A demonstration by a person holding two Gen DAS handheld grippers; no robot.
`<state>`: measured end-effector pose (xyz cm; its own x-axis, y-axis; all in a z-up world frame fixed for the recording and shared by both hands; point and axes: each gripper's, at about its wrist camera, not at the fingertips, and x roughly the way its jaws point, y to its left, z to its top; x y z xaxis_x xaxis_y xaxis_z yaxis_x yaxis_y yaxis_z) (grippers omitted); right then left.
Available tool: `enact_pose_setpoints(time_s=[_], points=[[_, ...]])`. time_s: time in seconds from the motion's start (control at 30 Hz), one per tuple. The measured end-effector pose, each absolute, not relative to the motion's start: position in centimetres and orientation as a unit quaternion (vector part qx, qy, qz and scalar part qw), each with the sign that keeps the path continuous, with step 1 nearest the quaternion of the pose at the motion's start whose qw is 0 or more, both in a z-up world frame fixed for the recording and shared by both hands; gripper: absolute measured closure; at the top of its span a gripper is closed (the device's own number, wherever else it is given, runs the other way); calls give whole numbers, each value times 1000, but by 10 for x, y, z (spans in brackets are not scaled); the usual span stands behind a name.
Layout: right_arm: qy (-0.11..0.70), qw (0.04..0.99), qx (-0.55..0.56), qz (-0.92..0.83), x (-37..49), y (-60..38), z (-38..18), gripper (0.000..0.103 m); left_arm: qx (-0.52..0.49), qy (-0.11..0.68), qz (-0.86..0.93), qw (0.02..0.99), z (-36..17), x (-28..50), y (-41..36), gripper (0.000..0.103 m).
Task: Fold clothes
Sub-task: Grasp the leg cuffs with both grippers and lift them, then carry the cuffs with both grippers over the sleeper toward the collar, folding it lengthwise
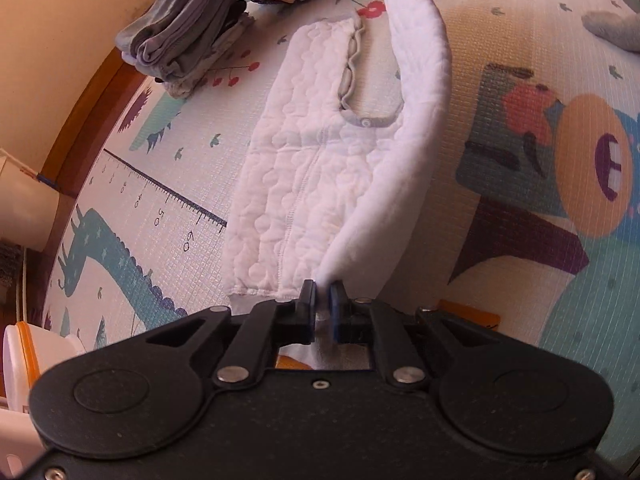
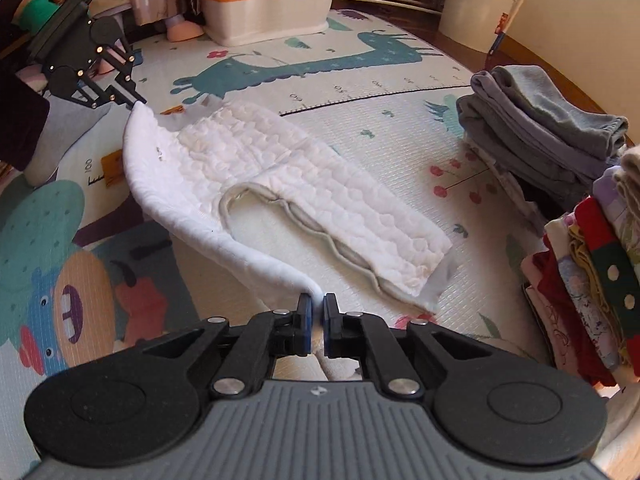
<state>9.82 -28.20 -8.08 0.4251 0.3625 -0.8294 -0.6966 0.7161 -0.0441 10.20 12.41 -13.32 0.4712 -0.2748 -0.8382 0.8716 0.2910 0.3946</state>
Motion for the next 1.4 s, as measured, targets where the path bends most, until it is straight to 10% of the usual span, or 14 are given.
enact_pose_setpoints(time_s=[0.6,1.1,1.4], points=[[506,808,-144,265,269,-272,-106,96,325,428,-312,784,-143,220,152,99],[556,770,19,313,241,-296,-71,96,301,442,-381,754,-133,234,163,99],[593,769,-35,238,287,-299,-145,96,329,460,-335,753,-163,262,137,99]])
